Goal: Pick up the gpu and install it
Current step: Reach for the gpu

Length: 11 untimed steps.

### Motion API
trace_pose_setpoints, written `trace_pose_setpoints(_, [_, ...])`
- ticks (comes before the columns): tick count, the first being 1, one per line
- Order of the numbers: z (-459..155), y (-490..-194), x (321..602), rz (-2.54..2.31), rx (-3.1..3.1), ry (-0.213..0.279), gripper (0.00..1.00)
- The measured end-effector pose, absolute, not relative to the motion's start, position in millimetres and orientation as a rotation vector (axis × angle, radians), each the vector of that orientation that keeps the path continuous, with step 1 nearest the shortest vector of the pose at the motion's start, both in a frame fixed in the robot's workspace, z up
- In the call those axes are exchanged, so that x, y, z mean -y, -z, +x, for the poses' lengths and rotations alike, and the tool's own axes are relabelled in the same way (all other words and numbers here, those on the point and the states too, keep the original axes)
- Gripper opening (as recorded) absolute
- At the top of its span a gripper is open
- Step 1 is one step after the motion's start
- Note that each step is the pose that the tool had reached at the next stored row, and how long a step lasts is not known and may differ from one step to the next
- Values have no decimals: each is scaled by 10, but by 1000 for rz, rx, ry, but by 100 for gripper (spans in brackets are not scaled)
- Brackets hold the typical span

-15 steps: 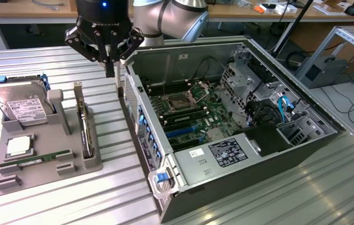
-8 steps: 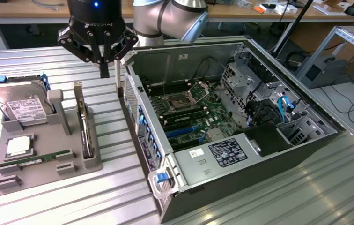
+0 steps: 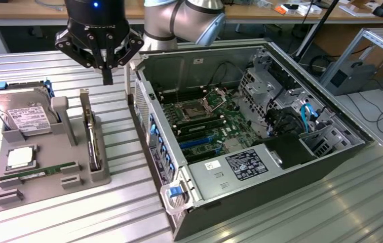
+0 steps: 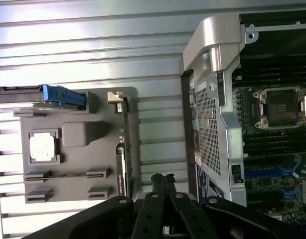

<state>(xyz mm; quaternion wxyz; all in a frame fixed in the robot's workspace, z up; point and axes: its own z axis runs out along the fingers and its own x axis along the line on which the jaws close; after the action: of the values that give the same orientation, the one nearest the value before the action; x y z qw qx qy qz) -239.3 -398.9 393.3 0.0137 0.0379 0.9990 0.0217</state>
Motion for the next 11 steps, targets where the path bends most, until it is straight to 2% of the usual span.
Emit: trace_pose_setpoints(11, [-2513, -3933, 3989, 118, -3111, -68, 11])
